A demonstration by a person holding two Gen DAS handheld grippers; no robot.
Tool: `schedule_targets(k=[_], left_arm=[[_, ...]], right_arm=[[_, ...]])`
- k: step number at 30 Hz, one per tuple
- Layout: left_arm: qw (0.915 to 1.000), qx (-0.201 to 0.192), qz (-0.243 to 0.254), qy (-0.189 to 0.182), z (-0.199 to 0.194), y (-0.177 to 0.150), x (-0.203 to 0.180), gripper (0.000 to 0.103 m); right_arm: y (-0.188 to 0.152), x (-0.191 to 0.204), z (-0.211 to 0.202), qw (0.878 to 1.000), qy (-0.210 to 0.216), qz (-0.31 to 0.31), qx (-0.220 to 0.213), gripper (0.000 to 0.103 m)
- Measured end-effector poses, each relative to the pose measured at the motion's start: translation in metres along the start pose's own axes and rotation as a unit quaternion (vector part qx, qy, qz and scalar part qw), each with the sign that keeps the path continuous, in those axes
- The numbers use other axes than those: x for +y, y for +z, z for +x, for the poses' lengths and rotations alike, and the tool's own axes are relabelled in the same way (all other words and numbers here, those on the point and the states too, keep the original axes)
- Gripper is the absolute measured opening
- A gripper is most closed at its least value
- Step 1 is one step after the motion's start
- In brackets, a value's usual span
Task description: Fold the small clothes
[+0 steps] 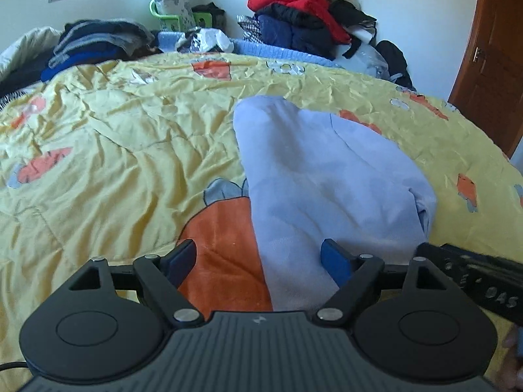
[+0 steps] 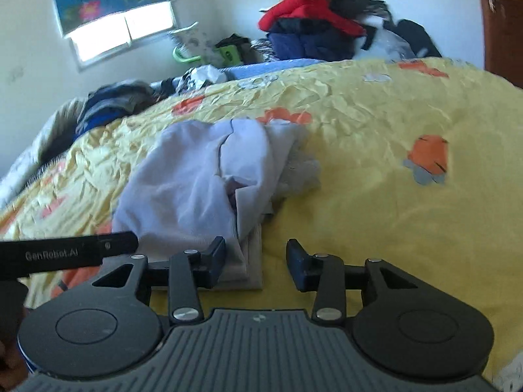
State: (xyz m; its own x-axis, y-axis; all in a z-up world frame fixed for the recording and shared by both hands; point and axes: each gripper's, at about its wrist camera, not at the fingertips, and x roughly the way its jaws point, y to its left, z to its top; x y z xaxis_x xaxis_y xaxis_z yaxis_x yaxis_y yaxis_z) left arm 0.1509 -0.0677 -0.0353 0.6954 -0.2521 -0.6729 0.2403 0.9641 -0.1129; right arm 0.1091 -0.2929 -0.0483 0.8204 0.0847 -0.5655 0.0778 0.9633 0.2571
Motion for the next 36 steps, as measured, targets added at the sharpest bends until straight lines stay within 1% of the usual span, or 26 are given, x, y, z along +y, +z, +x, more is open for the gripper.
schedule_targets(k=[4, 10, 18, 22, 27, 28, 30, 32, 33, 35, 36], left_arm=[[1.0, -0.004, 0.001, 0.008, -0.005, -0.005, -0.001, 0.084], [1.0, -0.004, 0.001, 0.005, -0.014, -0.013, -0.004, 0.084], [1.0, -0.003, -0.003, 0.003, -0.021, -0.018, -0.004, 0.084], [0.9999, -0.006, 0.011, 0.001, -0.027, -0.025, -0.003, 0.084], [0.9993, -0.001, 0.037, 0.013, -0.029, -0.04, 0.0, 0.084], [0.999, 0.001, 0.039, 0.02, -0.027, -0.041, 0.001, 0.084], [0.9989, 0.004, 0.035, 0.029, -0.023, -0.04, 0.004, 0.084], [0.9994, 0.002, 0.024, 0.026, -0.02, -0.037, 0.008, 0.084], [0.9995, 0.004, 0.021, 0.025, -0.019, -0.035, 0.009, 0.084], [0.9995, 0.004, 0.022, 0.024, -0.017, -0.033, 0.009, 0.084], [0.9994, 0.003, 0.025, 0.025, -0.016, -0.033, 0.008, 0.084]], right_arm=[[-0.003, 0.008, -0.015, 1.0, 0.006, -0.015, -0.01, 0.048], [-0.013, 0.01, -0.023, 1.0, 0.008, -0.018, -0.002, 0.049], [-0.02, 0.01, -0.033, 1.0, 0.006, -0.019, -0.005, 0.05], [-0.023, 0.007, -0.035, 1.0, 0.006, -0.017, -0.003, 0.05], [-0.026, 0.003, -0.032, 1.0, 0.006, -0.018, 0.006, 0.05], [-0.027, 0.003, -0.03, 1.0, 0.007, -0.019, 0.007, 0.05], [-0.026, 0.006, -0.026, 1.0, 0.01, -0.027, 0.008, 0.05], [-0.025, 0.009, -0.022, 0.999, 0.01, -0.031, 0.01, 0.05], [-0.024, 0.01, -0.021, 0.999, 0.013, -0.031, 0.011, 0.051], [-0.021, 0.008, -0.021, 0.999, 0.024, -0.019, 0.01, 0.063], [-0.02, 0.005, -0.022, 0.999, 0.032, -0.006, 0.008, 0.066]])
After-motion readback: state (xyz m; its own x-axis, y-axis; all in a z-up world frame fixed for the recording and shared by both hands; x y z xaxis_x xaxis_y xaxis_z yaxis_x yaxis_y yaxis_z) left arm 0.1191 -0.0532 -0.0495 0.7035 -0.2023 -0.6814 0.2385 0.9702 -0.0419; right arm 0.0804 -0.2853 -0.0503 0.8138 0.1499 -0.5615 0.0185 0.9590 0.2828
